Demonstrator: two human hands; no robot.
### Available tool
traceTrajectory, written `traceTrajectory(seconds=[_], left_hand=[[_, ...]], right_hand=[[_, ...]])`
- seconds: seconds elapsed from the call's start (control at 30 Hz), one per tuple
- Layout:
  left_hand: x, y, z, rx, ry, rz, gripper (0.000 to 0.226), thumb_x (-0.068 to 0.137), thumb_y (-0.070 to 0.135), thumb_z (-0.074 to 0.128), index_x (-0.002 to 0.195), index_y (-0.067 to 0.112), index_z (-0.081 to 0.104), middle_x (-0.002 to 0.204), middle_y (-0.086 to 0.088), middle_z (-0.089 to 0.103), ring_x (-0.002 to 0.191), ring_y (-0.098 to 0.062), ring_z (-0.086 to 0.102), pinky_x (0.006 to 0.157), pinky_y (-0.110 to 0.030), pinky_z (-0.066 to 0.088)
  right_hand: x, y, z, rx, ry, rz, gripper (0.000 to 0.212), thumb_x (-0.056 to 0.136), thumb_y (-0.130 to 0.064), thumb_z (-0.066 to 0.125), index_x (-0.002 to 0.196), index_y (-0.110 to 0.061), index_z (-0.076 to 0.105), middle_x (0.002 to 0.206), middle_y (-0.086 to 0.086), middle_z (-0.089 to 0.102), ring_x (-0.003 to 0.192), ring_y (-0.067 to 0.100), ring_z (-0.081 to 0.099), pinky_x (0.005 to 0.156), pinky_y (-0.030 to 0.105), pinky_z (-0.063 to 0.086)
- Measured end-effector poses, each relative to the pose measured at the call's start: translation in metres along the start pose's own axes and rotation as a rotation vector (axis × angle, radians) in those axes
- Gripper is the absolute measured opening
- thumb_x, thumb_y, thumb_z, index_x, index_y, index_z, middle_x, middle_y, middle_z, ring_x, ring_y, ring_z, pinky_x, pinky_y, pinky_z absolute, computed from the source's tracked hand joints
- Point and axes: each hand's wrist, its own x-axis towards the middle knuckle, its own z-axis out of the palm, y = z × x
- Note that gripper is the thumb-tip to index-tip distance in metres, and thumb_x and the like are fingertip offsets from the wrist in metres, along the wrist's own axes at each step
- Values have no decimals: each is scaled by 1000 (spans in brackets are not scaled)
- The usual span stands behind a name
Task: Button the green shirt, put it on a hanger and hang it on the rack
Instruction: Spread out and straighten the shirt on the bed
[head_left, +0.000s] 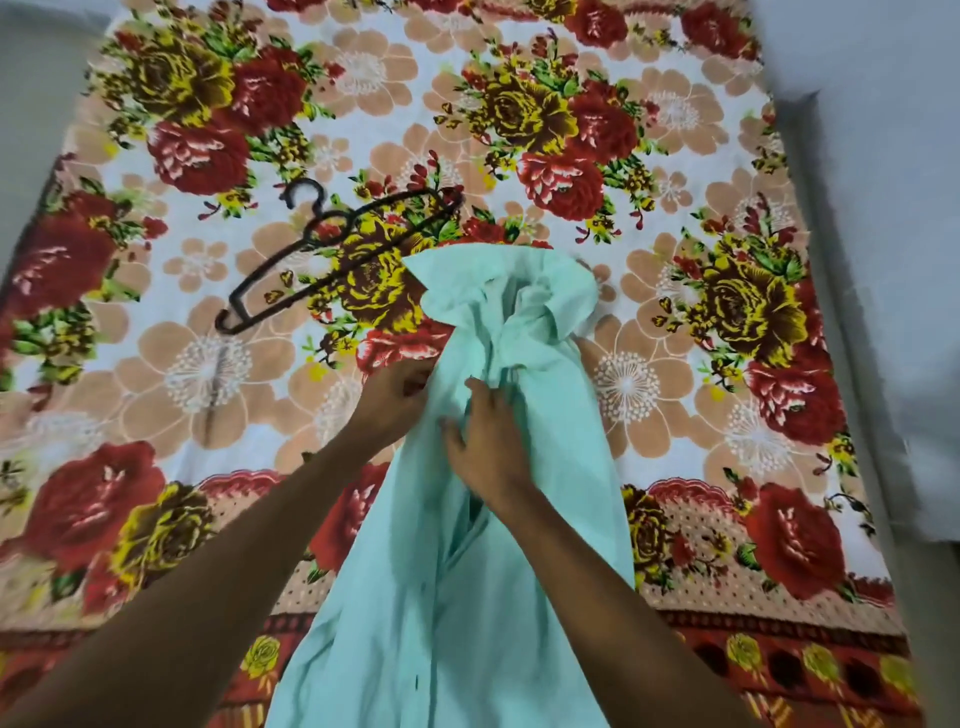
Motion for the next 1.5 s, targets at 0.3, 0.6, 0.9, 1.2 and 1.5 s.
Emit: traceTrajectory(seconds=[0.3, 0.6, 0.9, 1.2, 1.5], left_hand=[[-29, -44, 12, 114, 74, -128, 19, 99, 27, 67, 99, 9, 70, 90, -5, 63, 89, -28, 60, 73, -32, 37], [-37, -42, 11, -234, 19, -81, 30, 92, 30, 79, 83, 9, 60, 69, -2, 58, 57, -6, 51, 47, -13, 39], [-47, -55, -9, -391, 170, -148, 36, 96, 40, 74, 89, 5, 64, 83, -11, 68, 75, -21, 62, 64, -33, 45], [-83, -89, 15, -11, -204, -355, 38, 102, 7, 59, 76, 33, 70, 82, -1, 57, 73, -14, 50, 78, -28, 52], [-54, -55, -43, -131, 57, -107, 31, 99, 41, 67, 97, 10, 63, 84, -4, 62, 72, -19, 56, 60, -27, 42]], right_hand=[[35, 16, 3, 308, 88, 337, 18, 91, -3, 70, 108, -7, 69, 102, 14, 75, 97, 29, 71, 90, 36, 56], [47, -1, 21, 311, -24, 373, 43, 89, -47, 74, 104, -7, 72, 100, 7, 76, 95, 25, 72, 84, 33, 56], [20, 33, -11, 236, 397, 470, 15, 97, -15, 67, 99, -1, 64, 102, 18, 71, 102, 39, 66, 83, 38, 46], [-8, 21, -17, -212, 507, 230, 56, 73, 7, 63, 126, -10, 60, 127, 17, 56, 116, 39, 56, 96, 43, 46], [-3, 36, 25, -576, -310, -300, 88, 96, -16, 59, 166, -26, 7, 175, -1, 2, 162, 19, 4, 129, 47, 15]])
